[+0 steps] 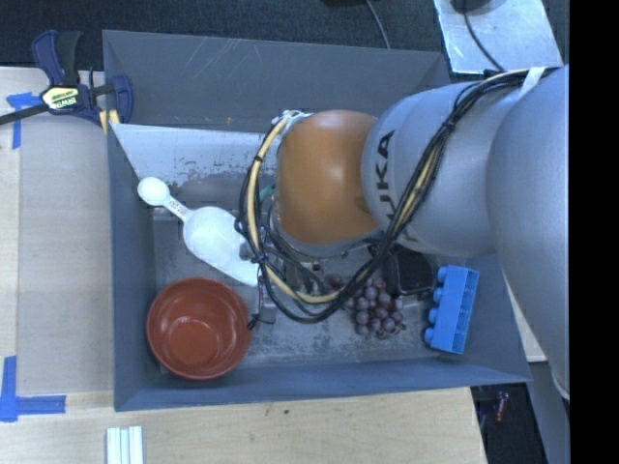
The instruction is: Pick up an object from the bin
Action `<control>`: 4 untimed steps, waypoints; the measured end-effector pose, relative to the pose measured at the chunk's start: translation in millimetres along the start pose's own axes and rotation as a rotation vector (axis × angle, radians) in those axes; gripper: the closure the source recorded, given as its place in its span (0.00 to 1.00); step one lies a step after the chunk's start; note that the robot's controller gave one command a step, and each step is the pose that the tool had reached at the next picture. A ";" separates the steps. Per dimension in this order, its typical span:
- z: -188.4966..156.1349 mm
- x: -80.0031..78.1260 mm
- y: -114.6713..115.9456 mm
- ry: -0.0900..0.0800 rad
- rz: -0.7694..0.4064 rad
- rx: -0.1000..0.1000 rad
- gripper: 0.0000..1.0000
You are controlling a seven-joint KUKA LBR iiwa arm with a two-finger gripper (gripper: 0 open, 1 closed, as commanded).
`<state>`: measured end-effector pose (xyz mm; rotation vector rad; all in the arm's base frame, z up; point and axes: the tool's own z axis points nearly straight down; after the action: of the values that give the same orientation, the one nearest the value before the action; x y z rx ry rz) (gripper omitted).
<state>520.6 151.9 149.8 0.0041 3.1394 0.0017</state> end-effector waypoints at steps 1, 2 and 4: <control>0.1 0.0 0.0 0.000 0.000 0.000 0.00; 14.0 -3.9 -2.1 0.001 0.015 0.000 0.00; 60.8 -8.4 -0.7 0.002 0.063 -0.001 0.00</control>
Offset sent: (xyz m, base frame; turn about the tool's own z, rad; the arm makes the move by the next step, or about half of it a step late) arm 0.0035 -0.0023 -0.0140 0.0173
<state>529.1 151.2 89.1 0.1035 3.1394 0.0027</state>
